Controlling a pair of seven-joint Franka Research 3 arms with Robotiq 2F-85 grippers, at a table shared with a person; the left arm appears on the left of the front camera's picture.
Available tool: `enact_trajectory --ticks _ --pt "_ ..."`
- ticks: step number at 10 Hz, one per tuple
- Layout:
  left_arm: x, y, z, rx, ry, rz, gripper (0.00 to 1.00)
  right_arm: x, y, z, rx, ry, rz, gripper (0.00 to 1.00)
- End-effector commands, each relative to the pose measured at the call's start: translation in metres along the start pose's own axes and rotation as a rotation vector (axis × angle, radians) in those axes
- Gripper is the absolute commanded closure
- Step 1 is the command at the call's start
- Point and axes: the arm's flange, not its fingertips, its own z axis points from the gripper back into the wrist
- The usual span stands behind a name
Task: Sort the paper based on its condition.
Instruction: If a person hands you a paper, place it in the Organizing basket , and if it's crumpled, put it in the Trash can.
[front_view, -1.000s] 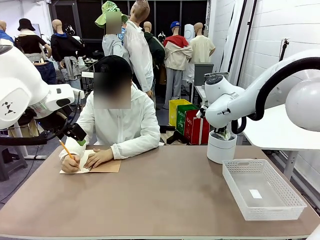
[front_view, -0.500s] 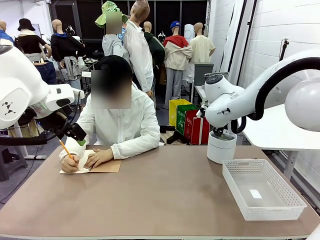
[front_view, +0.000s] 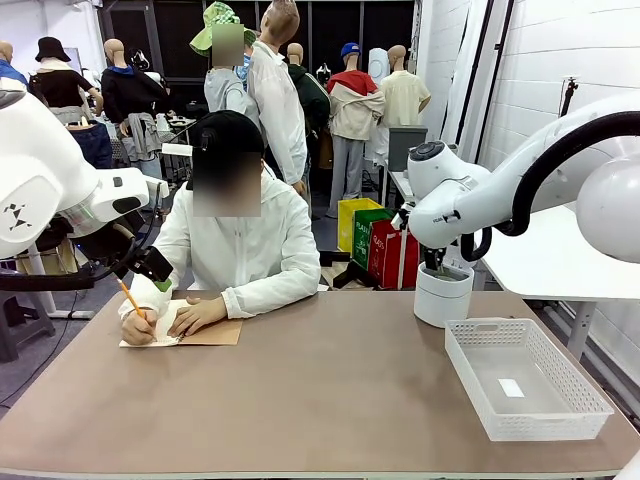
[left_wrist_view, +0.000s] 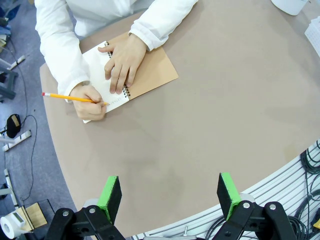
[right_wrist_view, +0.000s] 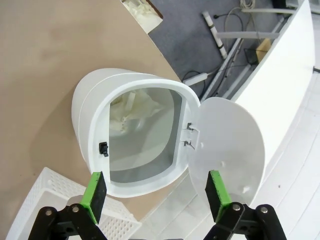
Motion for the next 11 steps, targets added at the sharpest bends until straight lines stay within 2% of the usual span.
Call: enact_trajectory --ticks 1,11 --pt "0.0000 0.0000 0.0003 -0.002 -0.001 0.000 0.00 -0.0003 -0.0008 -0.0029 0.000 -0.006 0.012 0.00" --pt "0.0000 0.0000 0.0003 -0.002 -0.001 0.000 0.00 -0.0003 -0.0008 -0.0029 0.000 -0.006 0.012 0.00"
